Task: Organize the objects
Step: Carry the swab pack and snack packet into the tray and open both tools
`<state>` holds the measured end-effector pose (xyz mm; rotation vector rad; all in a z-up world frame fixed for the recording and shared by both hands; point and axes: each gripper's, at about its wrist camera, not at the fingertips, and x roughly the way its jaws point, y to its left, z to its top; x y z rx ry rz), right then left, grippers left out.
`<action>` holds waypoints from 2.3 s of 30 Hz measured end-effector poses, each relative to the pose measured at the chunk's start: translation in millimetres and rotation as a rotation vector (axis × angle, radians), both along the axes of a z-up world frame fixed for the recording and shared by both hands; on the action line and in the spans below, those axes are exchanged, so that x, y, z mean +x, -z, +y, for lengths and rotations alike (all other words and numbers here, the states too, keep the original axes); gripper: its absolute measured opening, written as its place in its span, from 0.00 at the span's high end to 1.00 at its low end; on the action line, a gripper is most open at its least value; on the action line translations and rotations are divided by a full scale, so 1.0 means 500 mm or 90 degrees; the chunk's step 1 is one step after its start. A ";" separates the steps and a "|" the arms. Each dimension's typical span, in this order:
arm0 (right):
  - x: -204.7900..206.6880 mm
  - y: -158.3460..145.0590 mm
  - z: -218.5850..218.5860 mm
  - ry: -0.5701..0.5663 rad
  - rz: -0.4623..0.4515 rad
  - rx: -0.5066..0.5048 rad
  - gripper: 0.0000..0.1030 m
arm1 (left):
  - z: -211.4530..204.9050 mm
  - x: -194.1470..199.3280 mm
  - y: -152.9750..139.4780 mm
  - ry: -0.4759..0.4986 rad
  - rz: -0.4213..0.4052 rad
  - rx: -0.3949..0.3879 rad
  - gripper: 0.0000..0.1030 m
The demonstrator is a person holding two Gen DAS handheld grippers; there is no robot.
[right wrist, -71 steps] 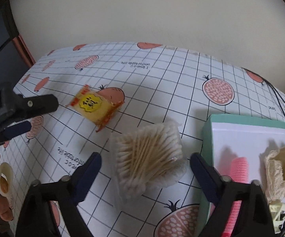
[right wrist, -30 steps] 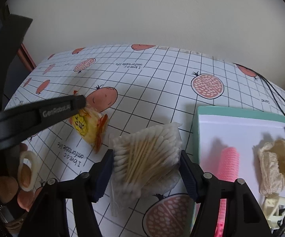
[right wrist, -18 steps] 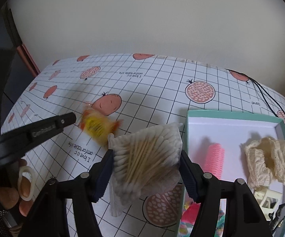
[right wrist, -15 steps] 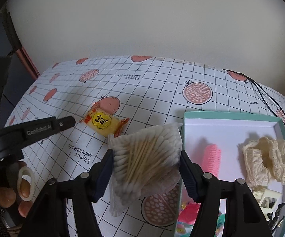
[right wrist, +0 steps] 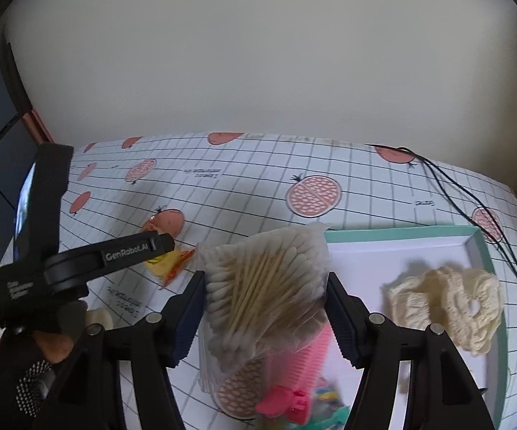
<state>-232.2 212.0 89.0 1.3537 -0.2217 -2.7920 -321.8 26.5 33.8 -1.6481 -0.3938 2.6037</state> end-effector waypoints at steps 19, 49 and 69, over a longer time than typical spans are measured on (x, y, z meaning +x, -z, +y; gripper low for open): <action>0.027 0.014 0.046 0.028 -0.025 0.005 0.35 | 0.042 0.013 0.031 0.036 0.017 -0.130 0.62; 0.249 -0.072 0.111 0.113 -0.040 0.066 0.35 | 0.133 0.331 -0.125 0.176 0.109 -0.021 0.62; 0.261 0.000 0.214 0.180 -0.084 0.041 0.35 | 0.273 0.361 -0.105 0.275 0.113 0.029 0.62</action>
